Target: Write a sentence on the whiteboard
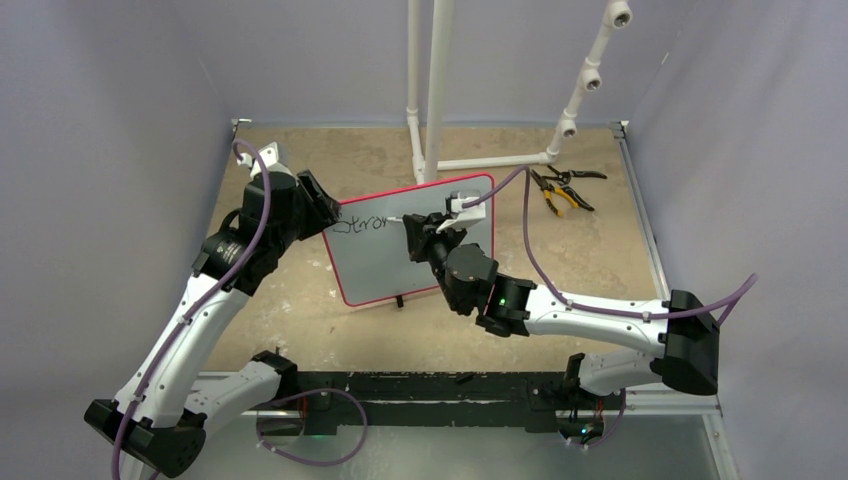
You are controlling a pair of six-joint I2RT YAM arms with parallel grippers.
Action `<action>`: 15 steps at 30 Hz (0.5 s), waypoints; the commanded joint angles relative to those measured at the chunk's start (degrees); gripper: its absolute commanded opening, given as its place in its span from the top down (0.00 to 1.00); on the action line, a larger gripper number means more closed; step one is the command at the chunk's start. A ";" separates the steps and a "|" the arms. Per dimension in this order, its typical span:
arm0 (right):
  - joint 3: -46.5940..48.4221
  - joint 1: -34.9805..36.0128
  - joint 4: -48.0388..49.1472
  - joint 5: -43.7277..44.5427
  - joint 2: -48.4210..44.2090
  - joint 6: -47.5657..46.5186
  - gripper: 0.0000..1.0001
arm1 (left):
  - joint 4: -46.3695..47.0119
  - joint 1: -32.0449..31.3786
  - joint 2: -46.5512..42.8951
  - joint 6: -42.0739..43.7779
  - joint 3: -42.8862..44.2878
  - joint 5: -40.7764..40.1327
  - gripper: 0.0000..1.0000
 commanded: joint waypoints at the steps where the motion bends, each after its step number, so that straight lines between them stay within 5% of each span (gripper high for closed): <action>1: 1.35 -0.39 2.69 3.21 -1.78 -1.12 1.00 | 0.47 -0.03 -1.07 -0.62 -0.07 1.52 0.48; 15: 0.12 -0.39 -2.64 5.06 -2.87 2.79 1.00 | 0.25 -0.07 -1.21 -0.73 -0.36 1.52 0.48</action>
